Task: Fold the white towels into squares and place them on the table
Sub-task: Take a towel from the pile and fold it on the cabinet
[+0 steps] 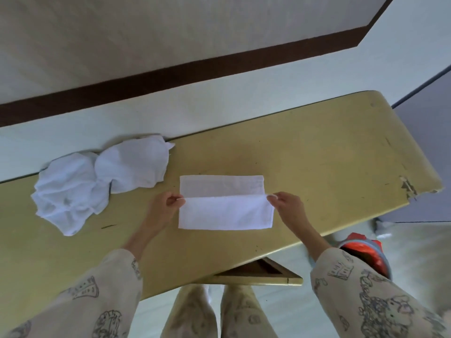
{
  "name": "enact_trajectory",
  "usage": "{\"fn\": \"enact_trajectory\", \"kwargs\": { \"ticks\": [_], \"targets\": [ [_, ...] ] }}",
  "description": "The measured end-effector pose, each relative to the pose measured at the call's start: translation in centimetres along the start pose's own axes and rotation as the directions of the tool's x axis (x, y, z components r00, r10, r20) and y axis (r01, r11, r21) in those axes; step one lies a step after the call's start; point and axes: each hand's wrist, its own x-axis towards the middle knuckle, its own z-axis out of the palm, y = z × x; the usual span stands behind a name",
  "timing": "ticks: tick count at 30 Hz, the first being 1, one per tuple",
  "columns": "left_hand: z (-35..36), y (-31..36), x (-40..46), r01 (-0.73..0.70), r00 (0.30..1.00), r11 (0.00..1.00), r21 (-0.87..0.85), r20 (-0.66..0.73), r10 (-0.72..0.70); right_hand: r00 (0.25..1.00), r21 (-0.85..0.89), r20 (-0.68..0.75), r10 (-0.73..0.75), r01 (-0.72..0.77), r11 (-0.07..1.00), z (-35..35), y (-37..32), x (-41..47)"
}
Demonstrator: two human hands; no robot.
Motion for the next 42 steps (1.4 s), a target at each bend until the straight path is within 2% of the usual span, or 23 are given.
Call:
{"fn": "enact_trajectory", "kwargs": {
  "ticks": [4, 8, 14, 25, 36, 42],
  "targets": [
    [0.5, 1.6, 2.5, -0.004, 0.996, 1.000, -0.012, -0.085, 0.003, 1.000, 0.053, 0.018, -0.010, 0.009, 0.999, 0.6, -0.8, 2.7],
    [1.1, 1.8, 4.7, 0.067, 0.990, 0.998, 0.010, -0.121, -0.065, 1.000, 0.068, 0.016, 0.008, -0.009, 0.998, 1.6, -1.9, 5.0],
    [1.7, 0.8, 7.1, 0.151, 0.981, 0.987, 0.057, -0.134, -0.143, 0.997, 0.008, 0.017, 0.072, -0.072, 0.997, 2.6, -1.8, 6.8],
    [2.1, 0.9, 8.4, 0.198, 0.974, 0.970, 0.141, -0.140, -0.178, 0.993, -0.016, -0.027, 0.113, -0.113, 0.993, 3.5, -1.7, 7.3],
    [2.6, 1.2, 8.2, 0.207, 0.968, 0.976, 0.071, -0.157, -0.194, 0.976, 0.047, -0.043, 0.213, -0.211, 0.976, 3.7, -2.1, 7.8],
    [2.7, 1.2, 8.0, 0.186, 0.971, 0.982, 0.030, -0.161, -0.179, 0.974, 0.084, -0.053, 0.218, -0.213, 0.973, 3.7, -2.3, 7.8]
  ]
}}
